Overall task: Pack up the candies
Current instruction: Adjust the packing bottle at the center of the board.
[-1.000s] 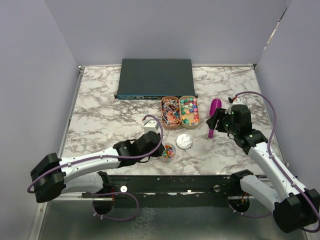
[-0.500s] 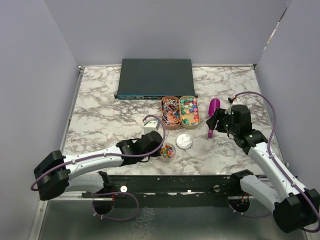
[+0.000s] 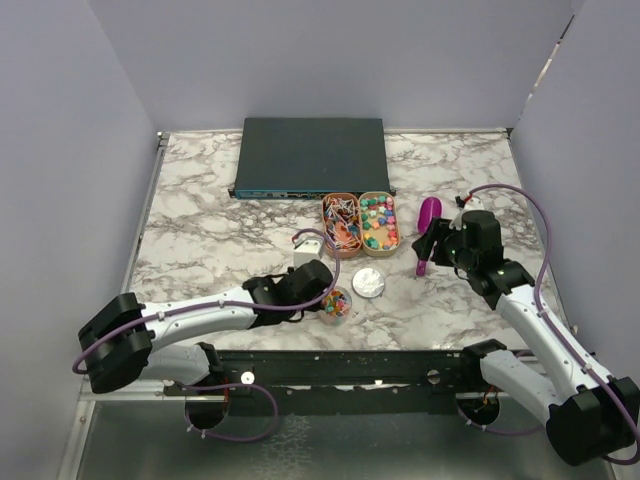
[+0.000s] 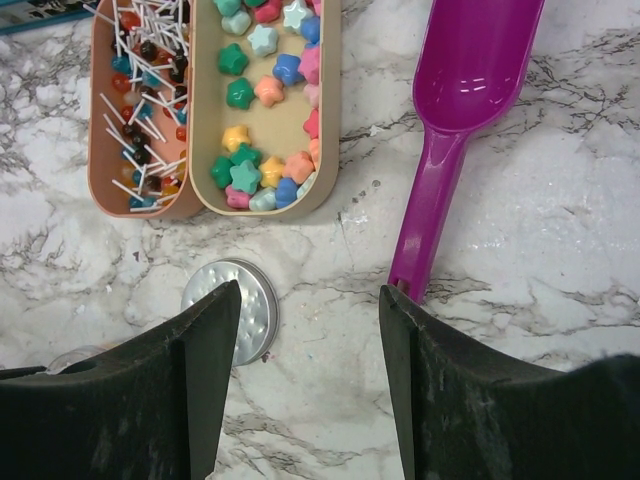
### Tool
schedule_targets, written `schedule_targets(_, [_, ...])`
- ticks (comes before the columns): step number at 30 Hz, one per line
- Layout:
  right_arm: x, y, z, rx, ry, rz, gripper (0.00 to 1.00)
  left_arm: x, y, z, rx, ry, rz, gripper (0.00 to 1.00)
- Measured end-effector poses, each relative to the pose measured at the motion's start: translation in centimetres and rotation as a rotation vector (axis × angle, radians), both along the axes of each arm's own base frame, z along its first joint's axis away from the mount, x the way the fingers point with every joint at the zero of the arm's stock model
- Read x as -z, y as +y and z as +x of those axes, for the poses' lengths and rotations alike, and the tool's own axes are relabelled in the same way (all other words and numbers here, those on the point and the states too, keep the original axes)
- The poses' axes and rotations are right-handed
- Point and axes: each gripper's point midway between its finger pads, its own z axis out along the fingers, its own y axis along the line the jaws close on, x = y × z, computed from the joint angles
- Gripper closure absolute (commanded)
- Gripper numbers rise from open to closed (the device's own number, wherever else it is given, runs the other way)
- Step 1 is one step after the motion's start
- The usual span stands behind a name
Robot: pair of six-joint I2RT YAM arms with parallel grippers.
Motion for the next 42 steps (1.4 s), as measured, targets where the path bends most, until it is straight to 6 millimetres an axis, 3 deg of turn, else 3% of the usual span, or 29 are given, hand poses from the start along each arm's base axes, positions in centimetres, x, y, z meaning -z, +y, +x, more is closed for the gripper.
schedule_targets(29, [-0.1, 0.7, -0.3, -0.04, 0.004, 0.018, 0.39, -0.7, -2.9, 2.3, 0.061, -0.053, 0.069, 0.89])
schedule_targets(38, [0.2, 3.3, -1.6, -0.186, 0.034, 0.057, 0.37, -1.3, -2.9, 2.3, 0.083, -0.068, 0.072, 0.54])
schedule_targets(40, [0.5, 4.1, -2.0, -0.22, 0.044, 0.051, 0.34, -2.0, -2.9, 2.3, 0.088, -0.081, 0.061, 0.48])
schedule_targets(42, [0.9, 5.1, -2.6, -0.258, 0.063, 0.037, 0.25, -3.0, -2.8, 2.3, 0.091, -0.1, 0.04, 0.43])
